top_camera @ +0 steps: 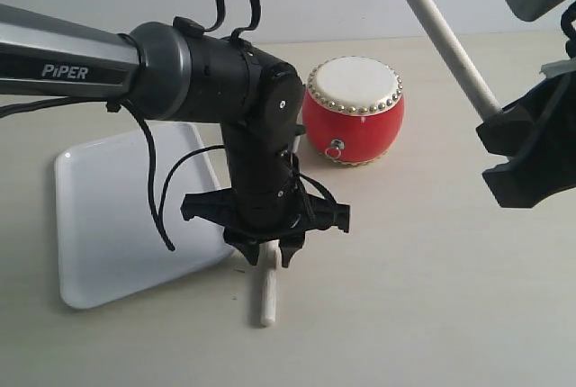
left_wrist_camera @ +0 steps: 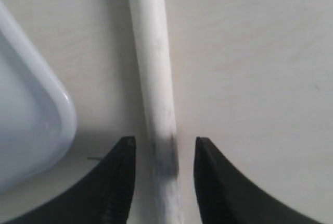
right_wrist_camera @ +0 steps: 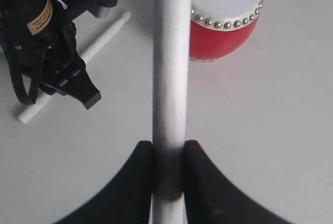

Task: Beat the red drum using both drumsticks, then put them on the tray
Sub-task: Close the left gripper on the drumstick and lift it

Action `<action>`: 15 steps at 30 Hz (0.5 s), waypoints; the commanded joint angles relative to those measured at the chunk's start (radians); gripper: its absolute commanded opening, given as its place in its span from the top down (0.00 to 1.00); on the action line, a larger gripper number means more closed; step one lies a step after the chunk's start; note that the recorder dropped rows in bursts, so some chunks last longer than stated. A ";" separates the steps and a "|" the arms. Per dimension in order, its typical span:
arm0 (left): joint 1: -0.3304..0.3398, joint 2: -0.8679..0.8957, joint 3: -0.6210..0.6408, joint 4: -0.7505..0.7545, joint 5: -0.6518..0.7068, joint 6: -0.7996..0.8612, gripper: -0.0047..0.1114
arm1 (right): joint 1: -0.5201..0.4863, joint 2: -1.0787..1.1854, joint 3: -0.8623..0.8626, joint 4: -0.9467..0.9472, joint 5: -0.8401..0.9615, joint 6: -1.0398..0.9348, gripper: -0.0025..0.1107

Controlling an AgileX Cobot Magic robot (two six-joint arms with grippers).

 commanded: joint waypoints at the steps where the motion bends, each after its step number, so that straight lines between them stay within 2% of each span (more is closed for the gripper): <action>1: -0.008 0.001 -0.005 -0.023 0.007 -0.034 0.63 | 0.001 -0.001 0.004 -0.006 -0.018 -0.005 0.98; 6: -0.059 0.001 -0.005 0.024 0.003 -0.111 0.63 | 0.001 -0.001 0.004 -0.006 -0.018 -0.005 0.98; 15: -0.058 0.010 -0.005 0.050 -0.029 -0.164 0.63 | 0.001 -0.001 0.004 -0.006 -0.018 -0.005 0.98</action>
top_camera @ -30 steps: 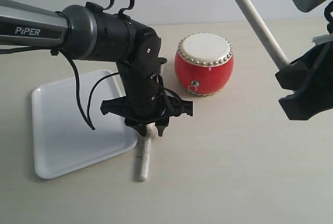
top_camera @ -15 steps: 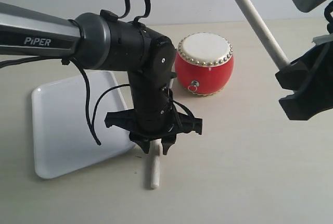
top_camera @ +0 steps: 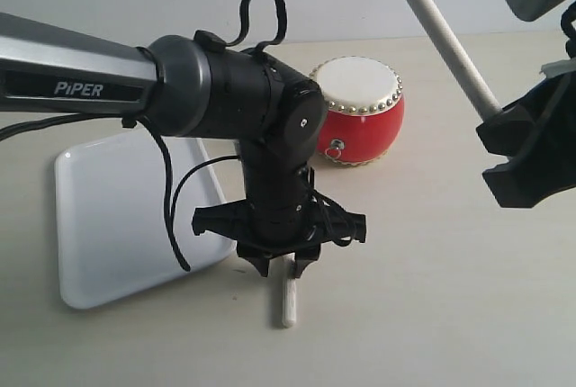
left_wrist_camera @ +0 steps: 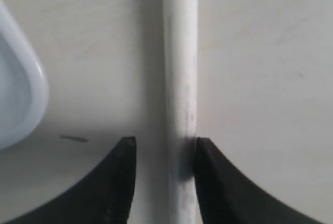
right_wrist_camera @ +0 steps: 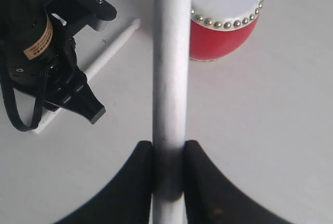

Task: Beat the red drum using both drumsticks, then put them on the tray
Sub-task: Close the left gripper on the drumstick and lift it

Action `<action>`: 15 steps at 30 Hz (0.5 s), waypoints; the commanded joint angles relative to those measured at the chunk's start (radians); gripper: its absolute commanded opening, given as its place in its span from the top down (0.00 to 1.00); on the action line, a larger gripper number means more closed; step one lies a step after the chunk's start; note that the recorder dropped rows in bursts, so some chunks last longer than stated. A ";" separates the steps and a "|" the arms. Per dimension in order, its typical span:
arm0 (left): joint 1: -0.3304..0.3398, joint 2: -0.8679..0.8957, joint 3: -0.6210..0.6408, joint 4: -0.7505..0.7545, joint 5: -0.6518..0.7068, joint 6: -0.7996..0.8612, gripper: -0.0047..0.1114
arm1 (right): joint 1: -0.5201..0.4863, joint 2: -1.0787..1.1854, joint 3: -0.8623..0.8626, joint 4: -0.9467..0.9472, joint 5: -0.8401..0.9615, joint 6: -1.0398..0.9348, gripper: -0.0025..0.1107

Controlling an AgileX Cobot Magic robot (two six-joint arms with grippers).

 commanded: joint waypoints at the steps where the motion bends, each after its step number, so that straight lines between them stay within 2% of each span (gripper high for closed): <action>1: -0.001 0.010 -0.005 0.016 -0.034 -0.025 0.63 | 0.001 -0.001 0.004 -0.006 -0.018 -0.005 0.98; 15: -0.001 0.012 -0.001 0.019 -0.052 -0.052 0.63 | 0.001 -0.001 0.004 -0.006 -0.018 -0.005 0.98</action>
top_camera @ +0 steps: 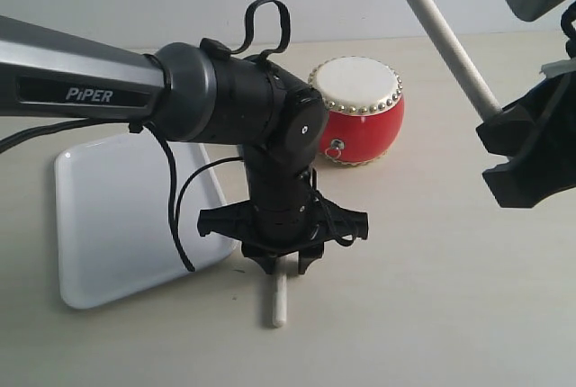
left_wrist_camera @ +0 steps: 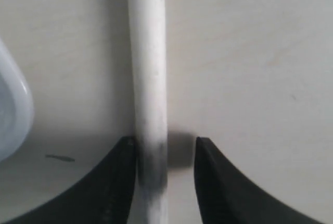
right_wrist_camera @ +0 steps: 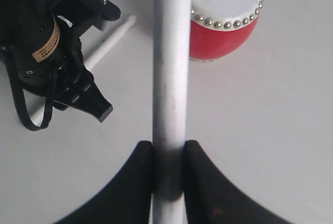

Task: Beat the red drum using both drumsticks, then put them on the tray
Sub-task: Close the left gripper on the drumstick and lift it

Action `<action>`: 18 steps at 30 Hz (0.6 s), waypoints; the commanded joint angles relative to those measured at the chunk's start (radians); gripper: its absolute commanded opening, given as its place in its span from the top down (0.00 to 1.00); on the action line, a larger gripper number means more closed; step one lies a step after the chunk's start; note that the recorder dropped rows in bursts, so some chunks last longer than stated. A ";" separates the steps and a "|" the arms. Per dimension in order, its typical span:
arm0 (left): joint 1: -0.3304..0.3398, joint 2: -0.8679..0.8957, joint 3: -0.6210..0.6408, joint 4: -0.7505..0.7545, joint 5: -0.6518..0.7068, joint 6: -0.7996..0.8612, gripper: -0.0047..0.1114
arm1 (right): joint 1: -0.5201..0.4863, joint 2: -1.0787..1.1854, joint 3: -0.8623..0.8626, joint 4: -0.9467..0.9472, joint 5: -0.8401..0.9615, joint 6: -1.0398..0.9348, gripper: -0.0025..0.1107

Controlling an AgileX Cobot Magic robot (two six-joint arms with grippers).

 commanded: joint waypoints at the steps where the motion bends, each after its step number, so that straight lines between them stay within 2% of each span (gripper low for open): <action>1: -0.001 -0.004 -0.001 0.008 -0.002 -0.027 0.64 | 0.001 -0.001 0.004 -0.006 -0.018 -0.005 0.98; 5: -0.001 -0.004 -0.001 0.014 0.000 -0.030 0.66 | 0.001 -0.001 0.004 -0.006 -0.019 -0.005 0.98; 11: -0.001 -0.004 -0.001 0.014 0.000 -0.030 0.88 | 0.001 -0.001 0.004 -0.006 -0.019 -0.005 0.98; 14: -0.001 -0.008 -0.001 0.019 0.011 -0.011 0.96 | 0.001 -0.001 0.004 -0.006 -0.019 -0.005 0.98; 18: 0.003 -0.049 -0.001 0.048 0.021 0.020 0.96 | 0.001 -0.001 0.002 -0.006 -0.003 0.002 0.98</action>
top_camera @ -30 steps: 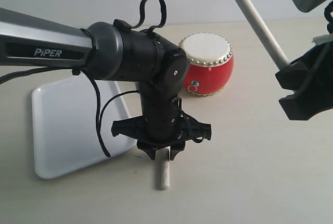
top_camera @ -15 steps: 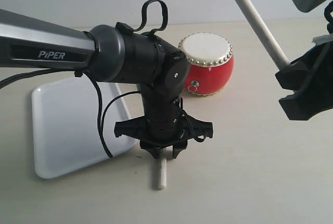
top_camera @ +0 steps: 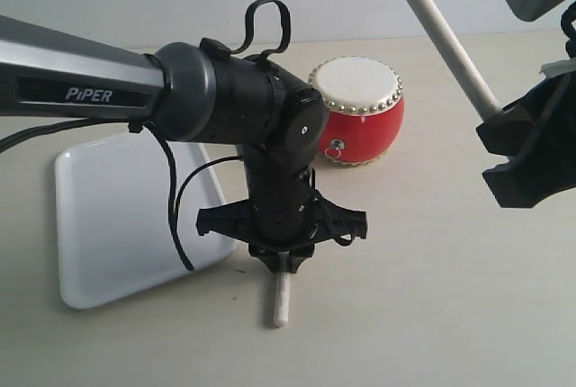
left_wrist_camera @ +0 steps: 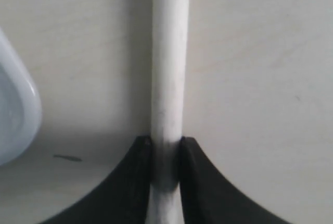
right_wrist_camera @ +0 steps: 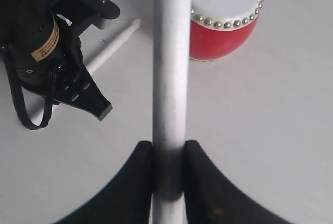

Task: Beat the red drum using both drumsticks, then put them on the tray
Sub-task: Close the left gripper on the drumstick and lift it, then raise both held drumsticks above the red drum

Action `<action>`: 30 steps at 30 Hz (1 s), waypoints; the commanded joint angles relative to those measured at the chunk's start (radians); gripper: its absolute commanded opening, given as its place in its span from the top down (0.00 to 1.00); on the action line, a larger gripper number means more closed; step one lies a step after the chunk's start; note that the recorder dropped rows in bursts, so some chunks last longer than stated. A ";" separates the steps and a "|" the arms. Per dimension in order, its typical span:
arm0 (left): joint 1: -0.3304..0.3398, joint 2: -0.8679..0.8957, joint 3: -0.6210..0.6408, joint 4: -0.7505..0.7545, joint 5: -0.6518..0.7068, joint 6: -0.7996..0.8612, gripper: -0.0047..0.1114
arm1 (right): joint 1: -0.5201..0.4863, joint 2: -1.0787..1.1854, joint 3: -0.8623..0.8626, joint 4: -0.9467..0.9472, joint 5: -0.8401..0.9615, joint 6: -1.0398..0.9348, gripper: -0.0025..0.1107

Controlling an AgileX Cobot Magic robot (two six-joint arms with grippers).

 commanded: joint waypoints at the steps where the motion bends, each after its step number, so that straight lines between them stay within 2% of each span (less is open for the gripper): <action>1: 0.005 -0.063 -0.001 0.039 0.022 0.063 0.96 | 0.001 -0.001 -0.003 -0.006 0.010 0.002 0.98; 6: 0.013 -0.156 0.015 0.118 0.068 0.147 0.96 | -0.001 0.001 -0.058 -0.070 0.119 -0.002 0.98; 11: 0.013 -0.311 0.157 0.140 -0.034 0.189 0.96 | -0.048 0.052 -0.069 -0.094 0.173 -0.002 0.98; 14: 0.013 -0.433 0.313 0.142 -0.131 0.195 0.96 | -0.082 0.096 -0.069 -0.059 0.188 -0.007 0.98; 15: 0.013 -0.533 0.433 0.142 -0.221 0.167 0.96 | -0.087 0.133 -0.069 -0.024 0.215 -0.023 0.98; 16: 0.013 -0.584 0.483 0.142 -0.262 0.144 0.96 | -0.087 0.149 -0.069 -0.007 0.225 -0.023 0.98; 17: 0.013 -0.685 0.598 0.142 -0.365 0.126 0.96 | -0.087 0.190 -0.069 0.042 0.227 -0.025 0.98; 19: 0.013 -0.801 0.698 0.142 -0.422 0.134 0.96 | -0.087 0.249 -0.069 0.092 0.188 -0.027 0.98; 23: 0.013 -0.898 0.738 0.246 -0.423 0.219 0.96 | -0.087 0.326 -0.086 0.111 0.167 -0.017 0.98; 27: 0.014 -0.901 0.728 0.243 -0.429 0.214 0.96 | -0.087 0.333 -0.086 0.182 0.156 0.003 0.98; 29: 0.069 -0.870 0.716 0.241 -0.426 0.216 0.96 | -0.122 0.356 -0.093 0.116 0.141 -0.005 0.98; 30: 0.132 -0.850 0.686 0.236 -0.400 0.239 0.96 | -0.170 0.380 -0.121 0.106 0.179 -0.056 0.98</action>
